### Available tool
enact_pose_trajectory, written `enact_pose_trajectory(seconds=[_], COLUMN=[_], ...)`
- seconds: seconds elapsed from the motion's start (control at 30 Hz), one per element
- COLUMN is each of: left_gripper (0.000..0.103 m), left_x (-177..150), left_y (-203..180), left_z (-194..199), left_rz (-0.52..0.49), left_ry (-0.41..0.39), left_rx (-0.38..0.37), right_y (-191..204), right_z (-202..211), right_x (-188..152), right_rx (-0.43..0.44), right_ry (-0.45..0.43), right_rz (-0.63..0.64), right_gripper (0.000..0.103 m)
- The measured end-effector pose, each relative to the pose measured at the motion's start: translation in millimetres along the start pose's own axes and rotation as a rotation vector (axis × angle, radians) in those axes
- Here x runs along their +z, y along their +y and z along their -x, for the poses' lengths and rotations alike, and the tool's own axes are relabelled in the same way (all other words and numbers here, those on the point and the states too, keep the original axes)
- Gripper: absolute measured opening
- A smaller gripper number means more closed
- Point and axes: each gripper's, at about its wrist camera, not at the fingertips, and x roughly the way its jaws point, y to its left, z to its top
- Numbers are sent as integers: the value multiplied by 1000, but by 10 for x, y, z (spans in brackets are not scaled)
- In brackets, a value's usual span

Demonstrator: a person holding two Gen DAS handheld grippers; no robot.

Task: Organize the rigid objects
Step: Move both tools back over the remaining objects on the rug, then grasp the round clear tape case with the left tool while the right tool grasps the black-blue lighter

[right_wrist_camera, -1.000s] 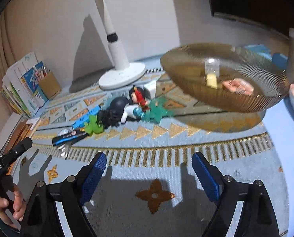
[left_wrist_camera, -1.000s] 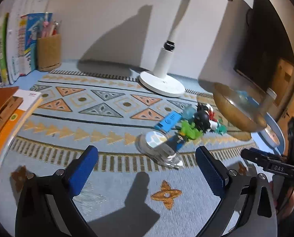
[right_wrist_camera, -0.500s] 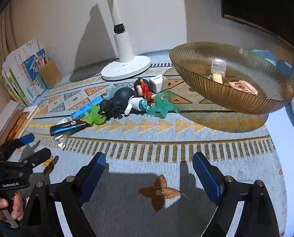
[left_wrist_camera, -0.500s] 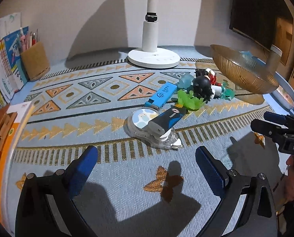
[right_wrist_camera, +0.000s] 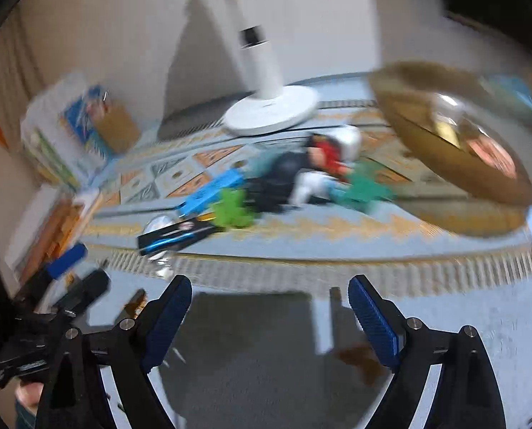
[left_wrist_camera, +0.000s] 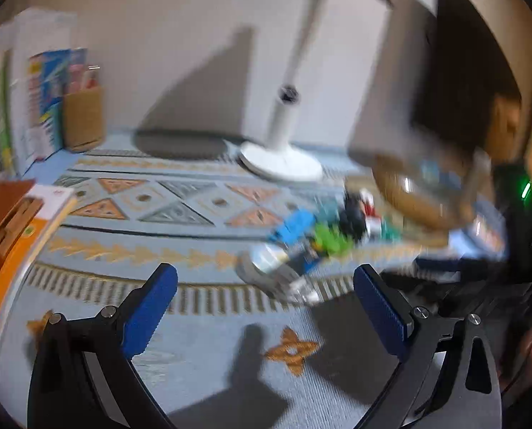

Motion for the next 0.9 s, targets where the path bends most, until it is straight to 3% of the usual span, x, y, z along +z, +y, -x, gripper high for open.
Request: enact_pose_trajectory(seconds=[0.1,0.2,0.3,0.43,0.57,0.73,0.83,0.9], left_gripper=[99,99,99,99,99,99,99,99], left_x=[16,4,7,-10,-16,-21,-11,-5], left_y=[311,466,365,208,138,9,-101,-177], left_z=[108,77,34,3,-53,-246,-410,-534], left_rz=[158,244,187,101,63,-5,-49,-52], left_ry=[-60,-51,-36,-21,17,117,188,237], left_rx=[-8,10,-1,2,-14,17,26,0], right_y=[403,670,773,590,106,-396,-564,-539], right_z=[-171,-382,-523,-588,-405,-294,-216,-232], right_x=[88,147,195,242,119,30,65,141], right_rx=[3,17,-34,-83,-104,-174,-122,-20], right_ry=[6,37,35,45,22,25,18,36], right_rz=[95,132,132,37,-133,-244,-275,-241], right_gripper=[89,89,88,88,89,89,89,89])
